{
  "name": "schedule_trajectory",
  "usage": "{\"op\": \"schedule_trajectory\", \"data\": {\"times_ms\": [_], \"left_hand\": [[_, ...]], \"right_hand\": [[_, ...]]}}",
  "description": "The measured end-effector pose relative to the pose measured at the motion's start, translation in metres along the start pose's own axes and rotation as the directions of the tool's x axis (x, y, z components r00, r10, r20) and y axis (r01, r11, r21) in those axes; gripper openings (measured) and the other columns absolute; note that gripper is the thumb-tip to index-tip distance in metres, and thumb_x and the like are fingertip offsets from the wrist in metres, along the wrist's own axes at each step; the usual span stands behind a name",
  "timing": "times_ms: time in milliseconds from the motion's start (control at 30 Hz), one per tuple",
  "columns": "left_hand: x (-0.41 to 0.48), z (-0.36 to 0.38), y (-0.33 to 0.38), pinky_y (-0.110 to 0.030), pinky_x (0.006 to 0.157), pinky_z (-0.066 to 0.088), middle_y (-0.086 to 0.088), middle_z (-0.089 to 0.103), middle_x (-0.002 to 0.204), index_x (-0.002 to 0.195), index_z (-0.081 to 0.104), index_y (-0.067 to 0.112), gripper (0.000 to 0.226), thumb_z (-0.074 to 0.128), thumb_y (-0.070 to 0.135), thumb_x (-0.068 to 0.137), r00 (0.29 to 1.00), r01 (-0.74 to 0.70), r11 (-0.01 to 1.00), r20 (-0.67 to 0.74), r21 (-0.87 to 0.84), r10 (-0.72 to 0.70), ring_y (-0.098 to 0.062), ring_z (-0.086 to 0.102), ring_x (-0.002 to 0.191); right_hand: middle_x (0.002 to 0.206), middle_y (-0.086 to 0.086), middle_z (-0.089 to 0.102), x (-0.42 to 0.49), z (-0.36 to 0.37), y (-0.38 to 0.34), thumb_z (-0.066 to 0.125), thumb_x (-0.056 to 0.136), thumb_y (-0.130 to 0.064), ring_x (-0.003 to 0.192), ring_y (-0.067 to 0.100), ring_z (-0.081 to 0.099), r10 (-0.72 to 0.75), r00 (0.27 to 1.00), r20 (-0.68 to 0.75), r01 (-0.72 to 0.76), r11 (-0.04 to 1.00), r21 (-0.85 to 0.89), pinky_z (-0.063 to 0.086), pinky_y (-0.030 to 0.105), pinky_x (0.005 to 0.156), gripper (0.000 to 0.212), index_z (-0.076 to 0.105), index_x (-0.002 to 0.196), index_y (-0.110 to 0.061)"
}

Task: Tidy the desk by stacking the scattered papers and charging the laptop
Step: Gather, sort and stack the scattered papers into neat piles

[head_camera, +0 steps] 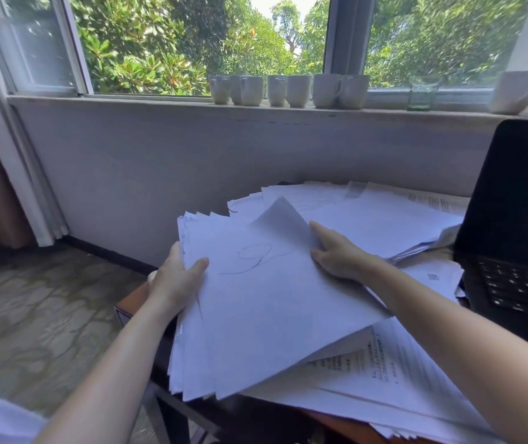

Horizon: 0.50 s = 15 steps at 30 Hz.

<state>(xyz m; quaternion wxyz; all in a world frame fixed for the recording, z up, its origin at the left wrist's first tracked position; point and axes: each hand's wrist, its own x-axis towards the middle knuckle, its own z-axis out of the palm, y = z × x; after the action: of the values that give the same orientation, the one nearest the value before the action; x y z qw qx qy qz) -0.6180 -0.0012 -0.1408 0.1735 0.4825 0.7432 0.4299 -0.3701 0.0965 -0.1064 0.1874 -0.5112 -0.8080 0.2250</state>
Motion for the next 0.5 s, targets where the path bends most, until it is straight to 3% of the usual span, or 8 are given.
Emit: {"op": "schedule_trajectory", "data": {"times_ms": [100, 167, 233, 367, 500], "left_hand": [[0.001, 0.001, -0.001, -0.038, 0.103, 0.030, 0.011, 0.058, 0.101, 0.122, 0.045, 0.022, 0.064, 0.037, 0.045, 0.064, 1.000, 0.002, 0.999, 0.005, 0.032, -0.002, -0.022, 0.048, 0.096], [0.003, 0.001, -0.005, -0.039, 0.101, 0.033, 0.011, 0.059, 0.102, 0.121, 0.043, 0.024, 0.061, 0.039, 0.044, 0.063, 1.000, 0.006, 0.999, 0.021, 0.043, -0.007, -0.025, 0.052, 0.103], [0.005, 0.000, -0.010, -0.038, 0.098, 0.035, 0.016, 0.060, 0.101, 0.118, 0.041, 0.032, 0.056, 0.041, 0.044, 0.064, 0.999, 0.024, 0.999, 0.035, 0.039, -0.025, -0.027, 0.051, 0.110], [0.004, 0.000, -0.012, -0.036, 0.094, 0.035, 0.025, 0.057, 0.093, 0.111, 0.038, 0.040, 0.048, 0.042, 0.044, 0.063, 0.999, 0.030, 0.999, 0.044, 0.024, -0.031, -0.027, 0.050, 0.111], [0.005, 0.002, -0.011, -0.034, 0.088, 0.031, 0.018, 0.057, 0.102, 0.122, 0.040, 0.035, 0.060, 0.042, 0.044, 0.063, 0.999, 0.018, 0.999, 0.027, 0.042, -0.019, -0.028, 0.049, 0.113]], "right_hand": [[0.143, 0.014, 0.041, -0.003, 0.022, -0.007, 0.037, 0.095, -0.010, 0.132, 0.029, 0.037, 0.008, 0.999, -0.031, -0.009, 1.000, -0.026, 0.030, 0.033, 0.104, 0.057, 0.017, 0.149, -0.009], [0.128, 0.019, 0.051, -0.005, 0.035, -0.012, 0.034, 0.095, -0.010, 0.118, 0.032, 0.047, -0.020, 0.995, -0.096, 0.011, 0.996, -0.086, 0.038, 0.036, 0.092, 0.058, 0.012, 0.150, -0.009], [0.117, 0.017, 0.052, -0.006, 0.041, -0.014, 0.035, 0.094, -0.011, 0.108, 0.033, 0.046, -0.054, 0.991, -0.125, 0.031, 0.983, -0.180, 0.037, 0.036, 0.080, 0.052, 0.022, 0.144, -0.005], [0.132, 0.008, 0.046, -0.004, 0.022, -0.007, 0.040, 0.096, -0.026, 0.121, 0.030, 0.038, -0.064, 0.975, -0.212, -0.024, 0.920, -0.390, 0.033, 0.036, 0.093, 0.039, 0.044, 0.133, -0.014], [0.135, 0.008, 0.043, 0.000, -0.012, 0.017, 0.047, 0.091, -0.034, 0.124, 0.031, 0.038, 0.035, 0.960, -0.279, -0.201, 0.779, -0.594, 0.034, 0.037, 0.094, 0.045, 0.046, 0.131, -0.015]]}}
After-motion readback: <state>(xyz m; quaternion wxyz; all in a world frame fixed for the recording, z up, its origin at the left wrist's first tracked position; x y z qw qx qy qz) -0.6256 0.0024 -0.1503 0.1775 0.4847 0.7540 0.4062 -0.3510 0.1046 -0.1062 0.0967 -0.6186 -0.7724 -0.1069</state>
